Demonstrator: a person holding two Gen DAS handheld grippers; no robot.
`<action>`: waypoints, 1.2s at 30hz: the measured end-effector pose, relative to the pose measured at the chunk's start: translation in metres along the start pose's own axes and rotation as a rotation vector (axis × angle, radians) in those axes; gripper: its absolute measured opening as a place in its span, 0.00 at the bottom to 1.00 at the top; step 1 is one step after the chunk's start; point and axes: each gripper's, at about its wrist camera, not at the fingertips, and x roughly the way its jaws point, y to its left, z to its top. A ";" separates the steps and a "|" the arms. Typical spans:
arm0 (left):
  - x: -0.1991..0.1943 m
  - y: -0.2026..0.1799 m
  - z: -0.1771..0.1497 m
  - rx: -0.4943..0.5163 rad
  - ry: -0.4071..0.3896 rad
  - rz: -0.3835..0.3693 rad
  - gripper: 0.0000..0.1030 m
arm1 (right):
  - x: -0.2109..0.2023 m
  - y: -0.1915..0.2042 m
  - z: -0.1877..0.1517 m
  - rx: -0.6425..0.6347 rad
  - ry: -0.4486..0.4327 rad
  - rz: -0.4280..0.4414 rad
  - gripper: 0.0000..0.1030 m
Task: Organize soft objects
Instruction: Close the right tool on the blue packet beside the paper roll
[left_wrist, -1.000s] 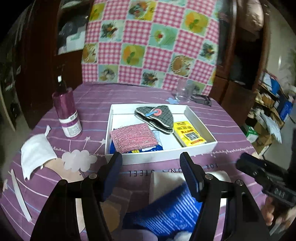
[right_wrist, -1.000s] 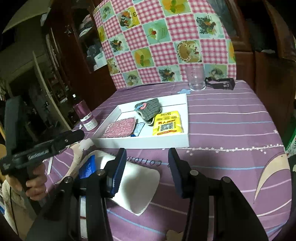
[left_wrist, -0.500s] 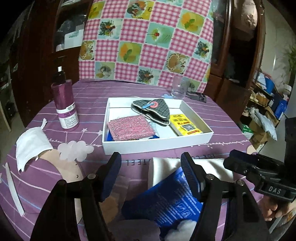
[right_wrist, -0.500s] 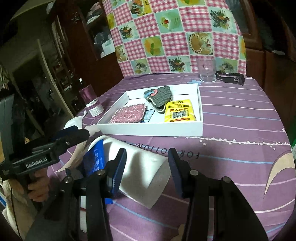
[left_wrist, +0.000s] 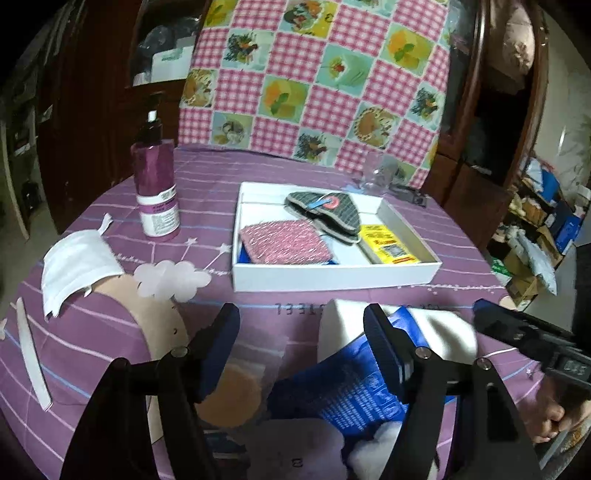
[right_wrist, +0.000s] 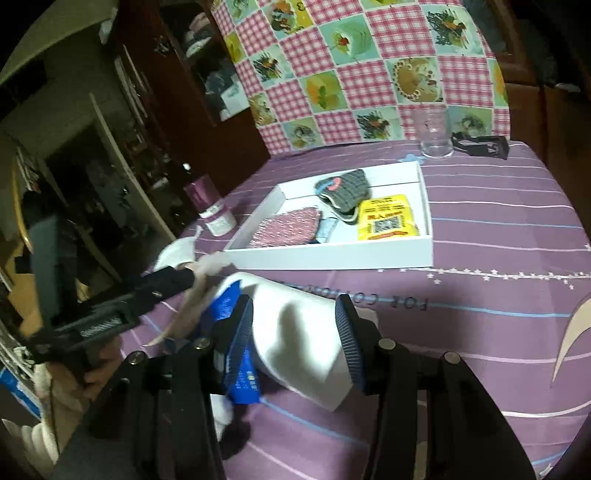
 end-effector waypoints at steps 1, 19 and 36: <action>0.001 0.001 -0.001 -0.001 0.008 0.007 0.68 | 0.000 0.001 0.000 -0.001 0.006 0.011 0.43; 0.025 0.016 -0.014 -0.007 0.174 0.194 0.68 | 0.013 0.012 -0.014 0.039 0.241 0.067 0.43; 0.037 0.015 -0.019 0.015 0.240 0.240 0.68 | 0.036 0.008 -0.032 0.057 0.368 0.050 0.43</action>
